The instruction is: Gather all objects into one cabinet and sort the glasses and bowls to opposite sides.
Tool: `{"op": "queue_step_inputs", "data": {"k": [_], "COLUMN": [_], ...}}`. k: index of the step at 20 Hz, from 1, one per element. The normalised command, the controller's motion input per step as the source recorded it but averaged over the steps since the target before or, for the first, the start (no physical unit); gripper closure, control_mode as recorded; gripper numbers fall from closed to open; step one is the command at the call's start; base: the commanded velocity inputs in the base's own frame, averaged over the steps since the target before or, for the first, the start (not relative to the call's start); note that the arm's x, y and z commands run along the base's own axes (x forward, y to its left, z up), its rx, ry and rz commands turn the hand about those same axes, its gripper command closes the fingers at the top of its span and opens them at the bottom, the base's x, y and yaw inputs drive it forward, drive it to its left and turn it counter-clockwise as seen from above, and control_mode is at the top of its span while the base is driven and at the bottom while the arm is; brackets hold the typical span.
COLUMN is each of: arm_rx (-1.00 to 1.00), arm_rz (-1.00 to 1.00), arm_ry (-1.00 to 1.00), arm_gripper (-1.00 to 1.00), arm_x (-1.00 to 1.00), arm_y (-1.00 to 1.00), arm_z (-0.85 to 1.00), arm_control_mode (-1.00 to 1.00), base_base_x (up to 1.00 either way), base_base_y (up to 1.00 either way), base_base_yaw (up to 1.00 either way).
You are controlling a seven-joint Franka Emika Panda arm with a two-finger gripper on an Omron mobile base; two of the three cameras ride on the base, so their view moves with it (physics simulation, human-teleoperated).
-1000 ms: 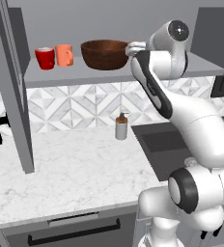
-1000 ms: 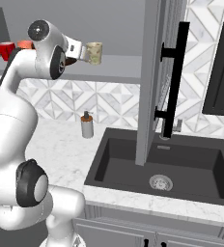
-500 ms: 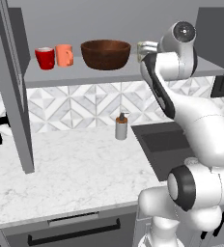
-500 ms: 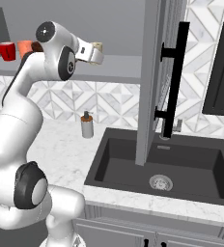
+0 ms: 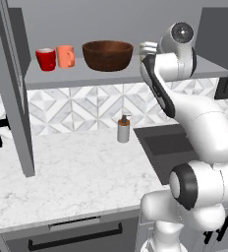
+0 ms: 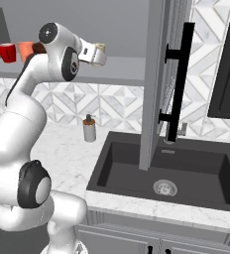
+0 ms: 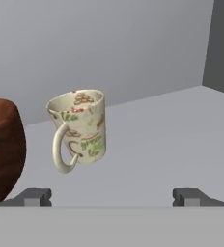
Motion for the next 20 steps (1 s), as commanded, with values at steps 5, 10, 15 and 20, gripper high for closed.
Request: {"op": "queue_step_inputs", "data": {"k": [5, 10, 15, 20], "arm_rx": [0.0, 0.0, 0.0, 0.0], "arm_rz": [0.0, 0.0, 0.0, 0.0], "arm_ry": [0.0, 0.01, 0.03, 0.05], "arm_gripper": [-1.0, -1.0, -1.0, -1.0], "arm_x": [0.32, 0.29, 0.19, 0.17], "arm_y": [0.17, 0.15, 0.08, 0.05], "arm_z": [-0.01, -0.05, -0.08, -0.09], "arm_control_mode": [-1.0, -1.0, -1.0, -1.0], "base_base_x": [0.0, 0.0, 0.0, 0.0], "base_base_y": [0.0, 0.0, 0.0, 0.0], "base_base_yaw": [0.0, 0.0, 0.0, 0.0]}}
